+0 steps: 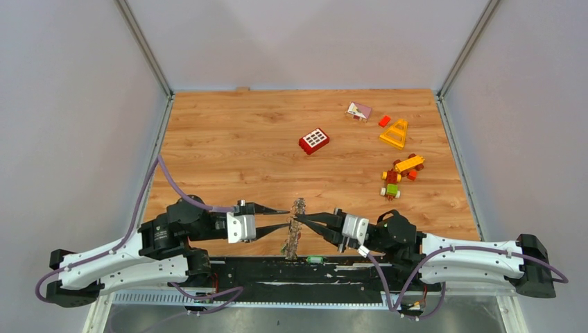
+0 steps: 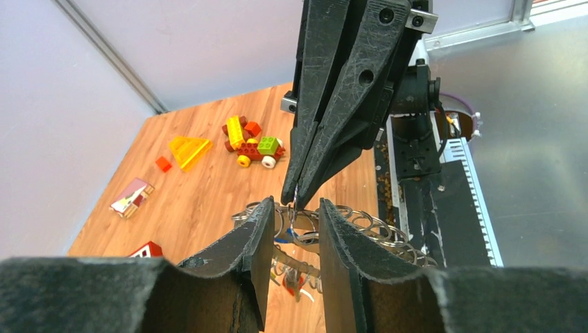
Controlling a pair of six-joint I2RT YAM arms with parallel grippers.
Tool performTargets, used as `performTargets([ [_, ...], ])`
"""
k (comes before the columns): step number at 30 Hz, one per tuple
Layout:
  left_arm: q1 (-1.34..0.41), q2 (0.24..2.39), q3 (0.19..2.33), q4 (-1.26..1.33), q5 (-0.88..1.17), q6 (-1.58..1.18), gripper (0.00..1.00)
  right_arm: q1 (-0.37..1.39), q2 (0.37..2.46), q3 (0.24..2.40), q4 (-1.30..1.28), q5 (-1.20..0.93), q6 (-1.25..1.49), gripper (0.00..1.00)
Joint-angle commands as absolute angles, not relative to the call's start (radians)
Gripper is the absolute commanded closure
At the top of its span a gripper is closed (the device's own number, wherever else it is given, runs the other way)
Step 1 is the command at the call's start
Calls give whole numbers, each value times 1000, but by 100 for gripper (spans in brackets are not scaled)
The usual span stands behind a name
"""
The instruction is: Remove the keys from the keyring
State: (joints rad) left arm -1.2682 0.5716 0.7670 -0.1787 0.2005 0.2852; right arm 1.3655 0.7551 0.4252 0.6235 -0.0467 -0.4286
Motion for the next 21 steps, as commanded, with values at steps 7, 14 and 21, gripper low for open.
performTargets([
  [7, -1270, 588, 758, -133, 170, 247, 65, 1370, 729, 468, 676, -87, -431, 100],
  [14, -1270, 604, 758, -144, 178, 243, 66, 1371, 720, 462, 690, -94, -426, 100],
  [21, -1270, 606, 757, -150, 179, 241, 70, 1370, 712, 456, 701, -94, -426, 100],
])
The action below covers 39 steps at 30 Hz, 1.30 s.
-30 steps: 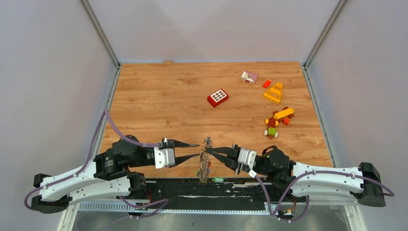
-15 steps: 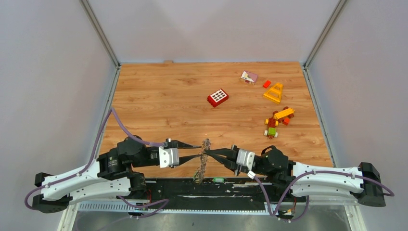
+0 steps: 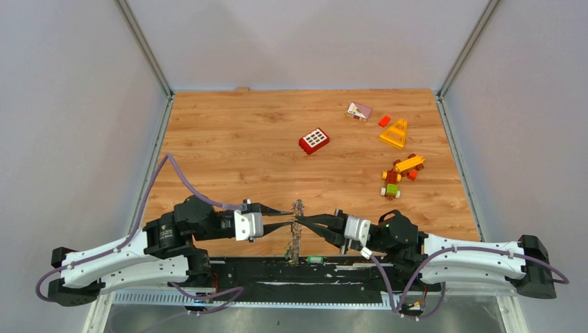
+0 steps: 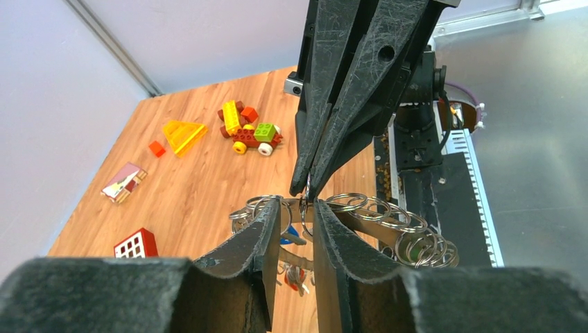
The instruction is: Remove the keys from the keyring
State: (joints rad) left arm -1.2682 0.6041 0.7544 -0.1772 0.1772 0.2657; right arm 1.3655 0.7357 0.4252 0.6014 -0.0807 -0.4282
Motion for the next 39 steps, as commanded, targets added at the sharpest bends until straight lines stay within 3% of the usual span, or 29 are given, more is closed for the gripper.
performTargets([
  [1, -1270, 606, 756, -150, 180, 242, 70, 1371, 712, 456, 701, -95, -425, 100],
  [11, -1271, 616, 759, -154, 189, 244, 78, 1371, 709, 456, 701, -99, -423, 100],
  [18, -1269, 630, 767, -165, 193, 246, 71, 1370, 704, 456, 701, -100, -423, 100],
  [23, -1270, 634, 773, -169, 193, 251, 81, 1371, 705, 457, 698, -99, -425, 100],
  [28, -1270, 636, 778, -174, 194, 257, 100, 1371, 707, 459, 695, -98, -424, 100],
  [32, -1270, 642, 792, -196, 202, 280, 100, 1371, 702, 464, 672, -89, -425, 100],
  [39, -1270, 667, 860, -335, 161, 341, 100, 1371, 657, 507, 514, -96, -432, 80],
])
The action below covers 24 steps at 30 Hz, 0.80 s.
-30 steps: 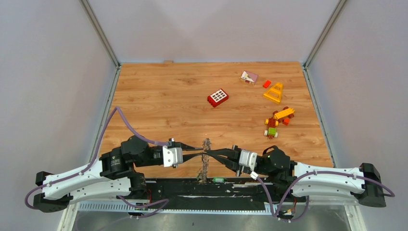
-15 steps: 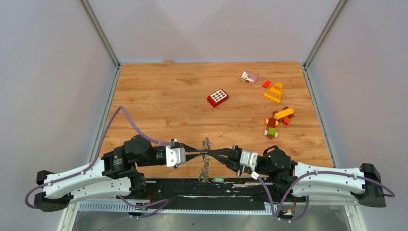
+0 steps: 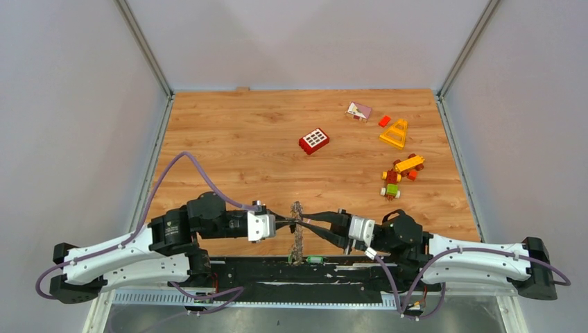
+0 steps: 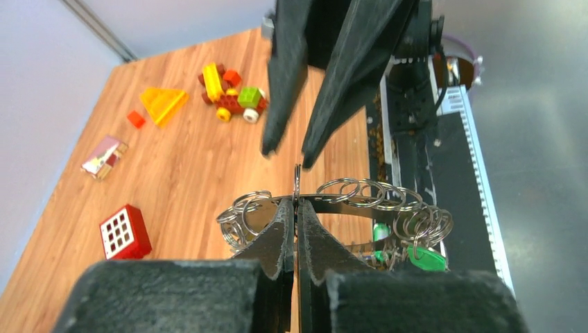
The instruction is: Remove the keys from the keyring
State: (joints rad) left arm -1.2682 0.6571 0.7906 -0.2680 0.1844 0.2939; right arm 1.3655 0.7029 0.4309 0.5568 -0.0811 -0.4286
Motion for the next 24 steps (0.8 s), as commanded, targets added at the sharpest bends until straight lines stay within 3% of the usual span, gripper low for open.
performTargets([
  [1, -1270, 670, 871, -354, 152, 351, 100, 1371, 650, 517, 482, -102, -432, 77],
  [5, -1270, 682, 919, -449, 123, 391, 100, 1370, 626, 549, 360, -115, -424, 70],
  [13, -1270, 765, 1047, -654, 75, 475, 100, 1371, 693, 669, 112, -59, -322, 70],
  [24, -1270, 876, 1183, -860, 31, 549, 100, 1370, 854, 757, 77, -32, -242, 71],
])
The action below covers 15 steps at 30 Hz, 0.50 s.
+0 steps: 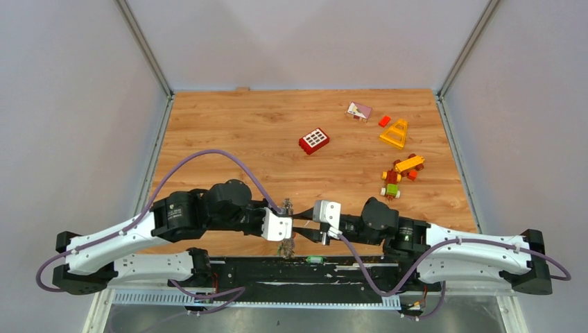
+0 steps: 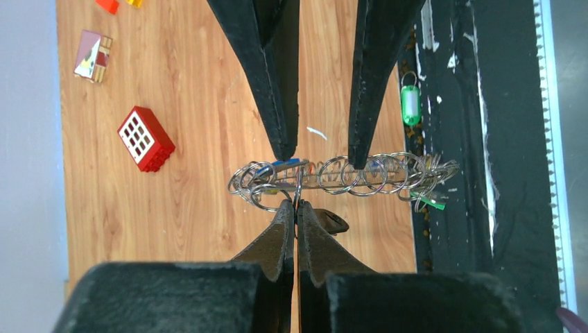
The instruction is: Remove the keys from the keyring
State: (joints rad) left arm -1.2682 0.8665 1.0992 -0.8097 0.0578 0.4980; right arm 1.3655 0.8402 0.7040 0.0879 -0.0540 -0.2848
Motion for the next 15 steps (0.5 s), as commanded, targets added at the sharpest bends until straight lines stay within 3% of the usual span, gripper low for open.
performTargets([
  [1, -1270, 881, 1192, -873, 27, 555, 100, 1369, 861, 758, 78, -29, -238, 71],
  [15, -1270, 906, 1223, -907, 50, 587, 100, 1365, 956, 789, 109, 79, -183, 71],
])
